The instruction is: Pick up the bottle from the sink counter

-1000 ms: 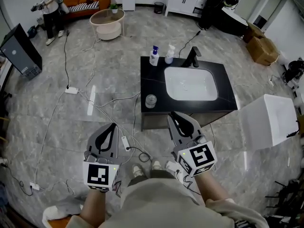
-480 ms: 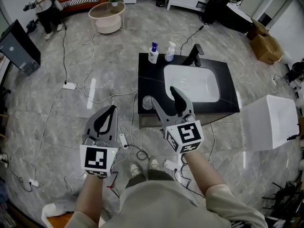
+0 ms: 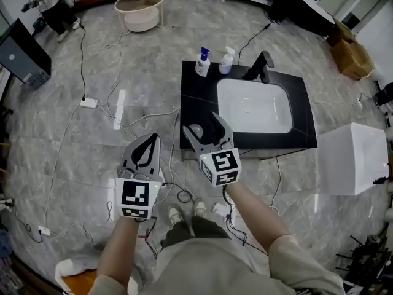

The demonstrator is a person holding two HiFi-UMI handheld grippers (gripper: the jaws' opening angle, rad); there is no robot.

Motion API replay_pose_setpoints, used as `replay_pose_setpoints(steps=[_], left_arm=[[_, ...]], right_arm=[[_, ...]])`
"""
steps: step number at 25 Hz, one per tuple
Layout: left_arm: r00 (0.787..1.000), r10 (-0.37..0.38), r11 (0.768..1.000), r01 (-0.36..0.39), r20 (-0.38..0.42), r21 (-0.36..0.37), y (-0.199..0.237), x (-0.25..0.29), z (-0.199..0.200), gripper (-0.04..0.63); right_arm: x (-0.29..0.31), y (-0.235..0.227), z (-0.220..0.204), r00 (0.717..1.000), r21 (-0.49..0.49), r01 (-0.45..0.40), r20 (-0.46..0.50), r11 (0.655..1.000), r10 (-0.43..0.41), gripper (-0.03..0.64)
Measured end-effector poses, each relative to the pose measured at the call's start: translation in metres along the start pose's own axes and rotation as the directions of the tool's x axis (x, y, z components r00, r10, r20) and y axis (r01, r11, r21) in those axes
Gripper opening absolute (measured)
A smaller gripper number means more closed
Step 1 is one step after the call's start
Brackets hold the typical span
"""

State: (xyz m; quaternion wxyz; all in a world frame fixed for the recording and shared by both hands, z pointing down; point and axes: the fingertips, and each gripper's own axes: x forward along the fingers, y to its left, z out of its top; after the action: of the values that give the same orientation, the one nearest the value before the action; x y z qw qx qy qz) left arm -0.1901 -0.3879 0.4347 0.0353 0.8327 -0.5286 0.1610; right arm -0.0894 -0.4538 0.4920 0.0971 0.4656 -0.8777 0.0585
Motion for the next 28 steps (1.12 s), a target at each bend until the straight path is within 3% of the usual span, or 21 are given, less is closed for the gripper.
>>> replay_pose_setpoints(steps=[10,16,21,28], left_arm=[[0.994,-0.045,0.998,0.04,-0.1,-0.048,-0.007,0.045,-0.063,0.006],[0.983,-0.075,0.995,0.063,-0.169,-0.074,-0.017,0.062,-0.103,0.006],[0.971,-0.105,0.992,0.088,-0.213,-0.089,-0.03,0.069,-0.125,0.006],[0.962,-0.118,0.991,0.099,-0.248,-0.086,-0.035,0.068,-0.144,0.006]], right_arm=[[0.059,-0.014,-0.124,0.987,0.018,0.006,-0.162,1.0,-0.003,0.314],[0.077,-0.019,-0.192,0.953,0.122,0.034,-0.304,0.992,0.005,0.33],[0.087,-0.023,-0.219,0.94,0.146,0.04,-0.342,0.988,0.012,0.333],[0.097,-0.021,-0.237,0.921,0.088,0.041,-0.391,0.995,-0.003,0.333]])
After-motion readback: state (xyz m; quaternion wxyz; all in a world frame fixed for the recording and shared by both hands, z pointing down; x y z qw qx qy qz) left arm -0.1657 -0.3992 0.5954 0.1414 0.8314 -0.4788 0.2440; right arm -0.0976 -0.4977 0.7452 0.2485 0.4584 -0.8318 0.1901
